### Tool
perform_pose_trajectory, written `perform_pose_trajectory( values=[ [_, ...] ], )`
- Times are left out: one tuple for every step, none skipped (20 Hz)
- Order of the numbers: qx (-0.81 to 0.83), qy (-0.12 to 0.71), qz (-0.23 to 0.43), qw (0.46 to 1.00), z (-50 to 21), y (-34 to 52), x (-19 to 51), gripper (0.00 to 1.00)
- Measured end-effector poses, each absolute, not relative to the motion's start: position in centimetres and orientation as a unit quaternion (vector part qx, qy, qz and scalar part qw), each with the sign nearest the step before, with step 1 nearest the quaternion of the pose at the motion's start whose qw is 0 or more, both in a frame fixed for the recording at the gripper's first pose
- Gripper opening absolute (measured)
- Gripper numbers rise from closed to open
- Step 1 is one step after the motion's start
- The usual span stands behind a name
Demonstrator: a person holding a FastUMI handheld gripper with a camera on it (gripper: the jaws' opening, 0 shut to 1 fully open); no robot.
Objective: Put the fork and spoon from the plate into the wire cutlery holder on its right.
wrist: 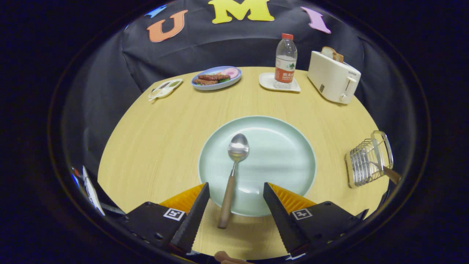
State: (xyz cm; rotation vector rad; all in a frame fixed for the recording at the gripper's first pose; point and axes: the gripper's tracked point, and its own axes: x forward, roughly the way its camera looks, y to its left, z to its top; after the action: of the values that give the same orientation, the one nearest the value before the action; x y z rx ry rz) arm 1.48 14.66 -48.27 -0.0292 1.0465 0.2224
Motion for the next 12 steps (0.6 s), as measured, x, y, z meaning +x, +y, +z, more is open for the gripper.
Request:
perform_pose_trajectory(
  values=[
    [-0.005, 0.499, 0.093, 0.862, -48.7, 14.8, 1.6, 0.9],
    [0.004, 0.501, 0.082, 0.861, -49.1, 15.1, 2.0, 0.9],
    [0.01, 0.504, 0.077, 0.86, -49.4, 15.3, 2.1, 0.89],
    [0.014, 0.506, 0.075, 0.859, -49.6, 15.6, 2.4, 0.85],
    [0.01, 0.505, 0.067, 0.86, -49.9, 15.6, 2.8, 0.8],
    [0.005, 0.503, 0.061, 0.862, -50.0, 15.4, 3.1, 0.72],
    [0.001, 0.5, 0.058, 0.864, -50.0, 15.5, 3.3, 0.66],
    [-0.004, 0.5, 0.058, 0.864, -50.0, 15.6, 3.5, 0.59],
    [-0.006, 0.501, 0.06, 0.863, -50.1, 15.9, 3.4, 0.52],
    [-0.009, 0.505, 0.065, 0.861, -50.2, 16.2, 3.4, 0.45],
    [-0.011, 0.507, 0.067, 0.859, -50.2, 16.3, 3.2, 0.37],
    [-0.011, 0.508, 0.065, 0.859, -50.2, 16.3, 3.3, 0.26]
  ],
)
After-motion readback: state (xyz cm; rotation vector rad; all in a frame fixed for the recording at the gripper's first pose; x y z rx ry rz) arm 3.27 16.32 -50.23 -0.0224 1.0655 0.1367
